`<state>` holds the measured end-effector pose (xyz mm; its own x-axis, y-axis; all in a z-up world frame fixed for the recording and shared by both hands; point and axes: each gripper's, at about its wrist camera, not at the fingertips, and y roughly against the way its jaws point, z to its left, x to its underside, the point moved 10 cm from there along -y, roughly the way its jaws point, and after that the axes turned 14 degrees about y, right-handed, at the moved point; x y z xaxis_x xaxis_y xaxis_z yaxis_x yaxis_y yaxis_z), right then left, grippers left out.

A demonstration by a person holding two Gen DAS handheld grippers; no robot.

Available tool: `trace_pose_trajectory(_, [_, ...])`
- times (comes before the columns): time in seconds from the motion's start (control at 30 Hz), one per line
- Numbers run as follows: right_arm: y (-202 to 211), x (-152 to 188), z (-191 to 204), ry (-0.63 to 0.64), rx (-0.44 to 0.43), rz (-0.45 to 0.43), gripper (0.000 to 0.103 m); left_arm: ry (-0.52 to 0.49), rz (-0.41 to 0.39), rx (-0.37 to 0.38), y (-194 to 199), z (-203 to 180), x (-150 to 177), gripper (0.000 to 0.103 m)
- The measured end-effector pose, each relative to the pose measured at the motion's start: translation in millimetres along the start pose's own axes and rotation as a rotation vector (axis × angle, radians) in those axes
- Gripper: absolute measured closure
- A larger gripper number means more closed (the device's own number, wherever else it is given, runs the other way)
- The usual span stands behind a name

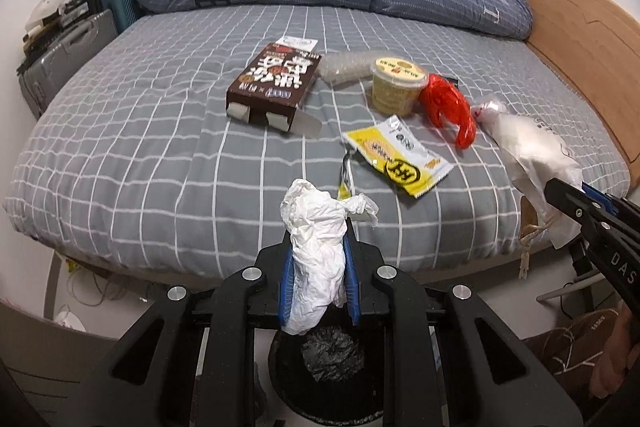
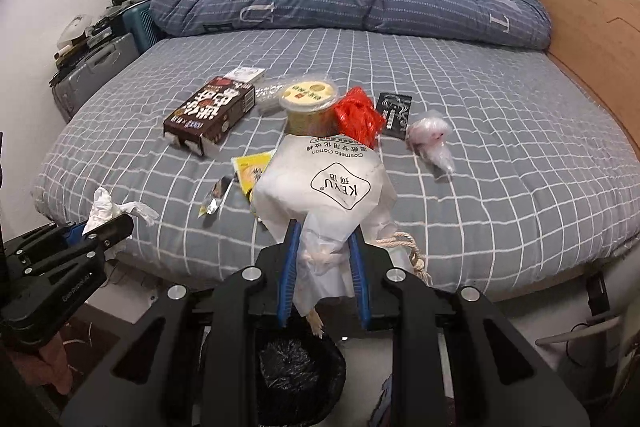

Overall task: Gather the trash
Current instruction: 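Carry the tissue and pouch in both grippers down to the black floor bin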

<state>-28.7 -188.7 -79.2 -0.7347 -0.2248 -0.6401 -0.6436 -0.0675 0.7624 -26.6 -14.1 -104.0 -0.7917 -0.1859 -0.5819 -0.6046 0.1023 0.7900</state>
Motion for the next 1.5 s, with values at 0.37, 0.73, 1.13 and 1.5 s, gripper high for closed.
trace_pose_trajectory(0.37, [6.4, 28.4, 19.4, 0.002, -0.029, 0.039, 0.08, -0.003, 0.033, -0.019, 11.9, 12.0, 29.0, 0.083])
trace_pose_trajectory(0.73, [13.4, 56.5, 41.7, 0.002, -0.063, 0.091, 0.08, -0.01, 0.052, -0.038, 20.4, 20.7, 51.5, 0.083])
trace_pose_trajectory(1.13, [6.4, 87.4, 61.2, 0.046, -0.076, 0.152, 0.08, 0.001, 0.112, -0.045, 10.0, 34.7, 85.6, 0.083])
trace_pose_trajectory(1.5, [-22.9, 119.6, 80.8, 0.058, -0.123, 0.23, 0.081, 0.038, 0.19, -0.055, -21.1, 51.5, 114.9, 0.083])
